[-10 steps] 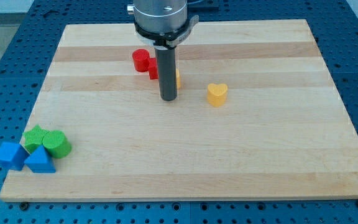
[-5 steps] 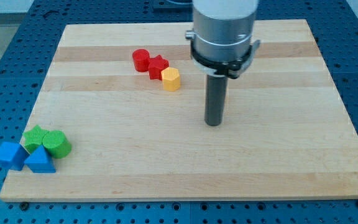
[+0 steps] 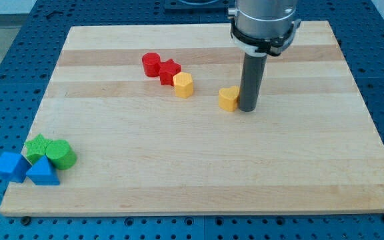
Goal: Push the yellow heart below the yellow hexagon
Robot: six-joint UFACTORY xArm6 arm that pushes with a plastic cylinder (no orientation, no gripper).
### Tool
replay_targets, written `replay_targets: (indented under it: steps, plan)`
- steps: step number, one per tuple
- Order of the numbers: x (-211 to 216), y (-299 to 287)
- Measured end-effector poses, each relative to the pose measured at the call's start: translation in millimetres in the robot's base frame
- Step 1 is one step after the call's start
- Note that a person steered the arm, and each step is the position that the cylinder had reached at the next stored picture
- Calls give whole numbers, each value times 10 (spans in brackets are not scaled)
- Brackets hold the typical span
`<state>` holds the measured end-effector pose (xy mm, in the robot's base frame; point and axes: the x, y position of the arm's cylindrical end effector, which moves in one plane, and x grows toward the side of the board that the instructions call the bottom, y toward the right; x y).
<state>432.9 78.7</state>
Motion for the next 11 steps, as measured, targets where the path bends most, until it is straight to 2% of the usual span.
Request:
replay_targets:
  steps: [2, 3, 4, 5, 11]
  plan:
    - [-10, -414]
    - [-4, -2]
    - [-169, 343]
    - [-302, 364]
    - [-117, -605]
